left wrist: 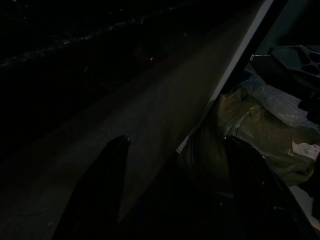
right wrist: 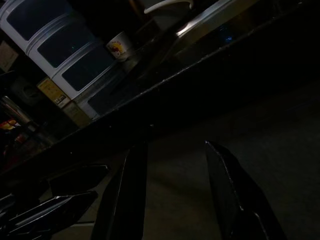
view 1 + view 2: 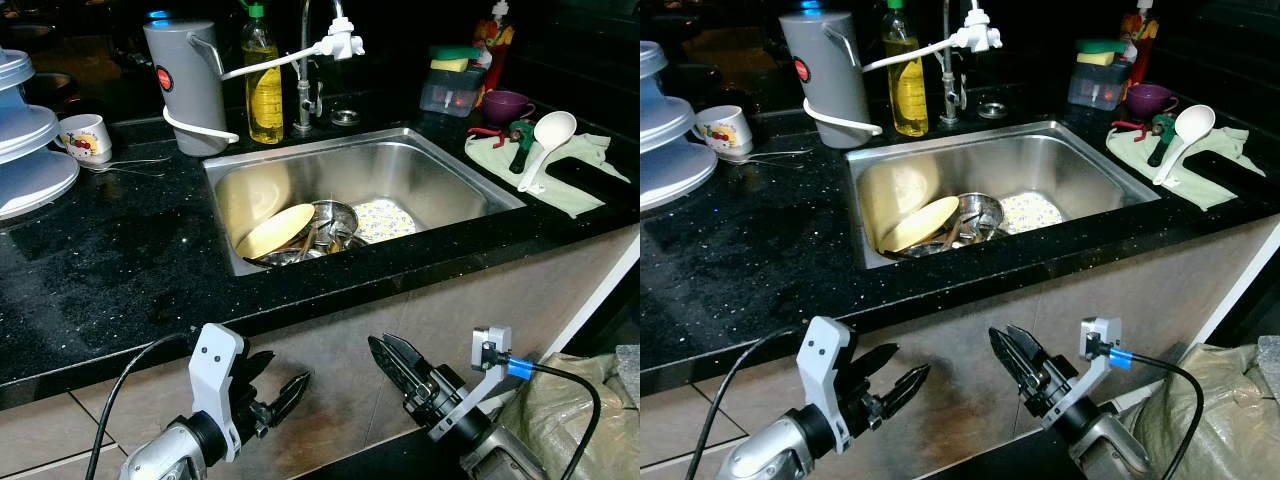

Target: Kitchen organization

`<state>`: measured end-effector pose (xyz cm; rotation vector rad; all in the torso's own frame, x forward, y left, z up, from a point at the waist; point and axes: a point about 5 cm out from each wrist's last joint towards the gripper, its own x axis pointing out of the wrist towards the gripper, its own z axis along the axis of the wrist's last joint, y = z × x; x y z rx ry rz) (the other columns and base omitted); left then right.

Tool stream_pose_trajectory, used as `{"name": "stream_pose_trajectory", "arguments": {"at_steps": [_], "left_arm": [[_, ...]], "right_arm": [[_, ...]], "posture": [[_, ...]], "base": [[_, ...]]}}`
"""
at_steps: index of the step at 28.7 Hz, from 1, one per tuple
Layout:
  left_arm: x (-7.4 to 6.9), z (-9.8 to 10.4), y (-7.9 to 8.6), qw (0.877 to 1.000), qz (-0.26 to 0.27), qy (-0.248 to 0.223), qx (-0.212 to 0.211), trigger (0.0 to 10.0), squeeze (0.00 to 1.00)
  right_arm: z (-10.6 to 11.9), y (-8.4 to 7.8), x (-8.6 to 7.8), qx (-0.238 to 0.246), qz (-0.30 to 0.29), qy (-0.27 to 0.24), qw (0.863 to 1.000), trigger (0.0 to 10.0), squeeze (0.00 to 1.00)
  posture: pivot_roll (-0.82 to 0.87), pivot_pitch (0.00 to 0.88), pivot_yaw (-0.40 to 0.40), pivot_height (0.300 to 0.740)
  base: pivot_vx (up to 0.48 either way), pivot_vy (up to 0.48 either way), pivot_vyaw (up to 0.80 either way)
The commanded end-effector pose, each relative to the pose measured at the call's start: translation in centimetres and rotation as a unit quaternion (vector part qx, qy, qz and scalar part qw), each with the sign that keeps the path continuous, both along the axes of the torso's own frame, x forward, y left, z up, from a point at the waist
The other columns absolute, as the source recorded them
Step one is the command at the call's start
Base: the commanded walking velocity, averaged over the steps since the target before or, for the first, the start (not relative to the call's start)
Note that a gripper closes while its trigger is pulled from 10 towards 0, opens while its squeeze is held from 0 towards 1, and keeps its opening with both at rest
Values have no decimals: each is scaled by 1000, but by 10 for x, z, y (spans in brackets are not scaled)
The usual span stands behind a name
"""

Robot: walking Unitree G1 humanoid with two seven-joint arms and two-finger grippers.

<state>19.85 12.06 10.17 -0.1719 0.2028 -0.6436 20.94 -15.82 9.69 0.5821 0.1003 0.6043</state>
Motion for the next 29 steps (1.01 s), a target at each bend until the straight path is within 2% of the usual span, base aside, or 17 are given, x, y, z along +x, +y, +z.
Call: {"name": "stream_pose_trajectory", "arguments": {"at_steps": [1,29], "left_arm": [[0,-4,2,1000,0,11,-1,10000,0],[3,-5,2,1000,-2,11,-2,10000,0]], "right_arm": [[-2,1,1,8,5,3,1000,10000,0],[-3,3,3,15,15,3,1000,10000,0]], "posture": [[-120,0,5,740],[-113,0,-2,740]], "base": [[0,0,0],[0,0,0]]}}
